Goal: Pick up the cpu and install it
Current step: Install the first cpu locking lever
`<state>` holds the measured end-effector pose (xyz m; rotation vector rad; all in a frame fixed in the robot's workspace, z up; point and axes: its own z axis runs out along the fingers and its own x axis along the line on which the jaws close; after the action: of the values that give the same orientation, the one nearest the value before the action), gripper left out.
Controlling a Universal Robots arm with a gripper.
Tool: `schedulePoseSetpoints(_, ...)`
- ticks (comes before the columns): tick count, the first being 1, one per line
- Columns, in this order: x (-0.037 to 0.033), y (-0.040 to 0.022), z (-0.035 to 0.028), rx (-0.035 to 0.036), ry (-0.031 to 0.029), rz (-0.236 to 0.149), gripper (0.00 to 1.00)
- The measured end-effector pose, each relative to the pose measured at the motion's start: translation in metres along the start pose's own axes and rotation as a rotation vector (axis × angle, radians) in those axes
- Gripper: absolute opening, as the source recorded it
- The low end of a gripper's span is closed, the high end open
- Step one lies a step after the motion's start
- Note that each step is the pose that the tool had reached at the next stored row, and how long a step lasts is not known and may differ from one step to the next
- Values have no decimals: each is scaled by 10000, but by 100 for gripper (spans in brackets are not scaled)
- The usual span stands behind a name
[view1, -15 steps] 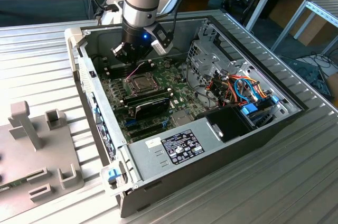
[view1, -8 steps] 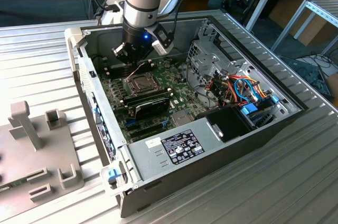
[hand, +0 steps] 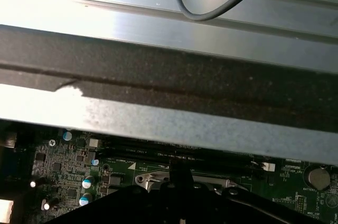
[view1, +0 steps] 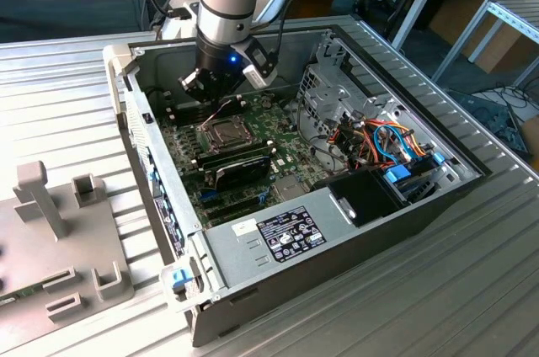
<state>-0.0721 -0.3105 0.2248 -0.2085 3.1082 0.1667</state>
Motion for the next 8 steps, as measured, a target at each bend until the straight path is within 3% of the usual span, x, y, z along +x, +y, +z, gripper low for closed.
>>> schedulePoseSetpoints(8, -24, -6, 25, 0, 0, 0, 11)
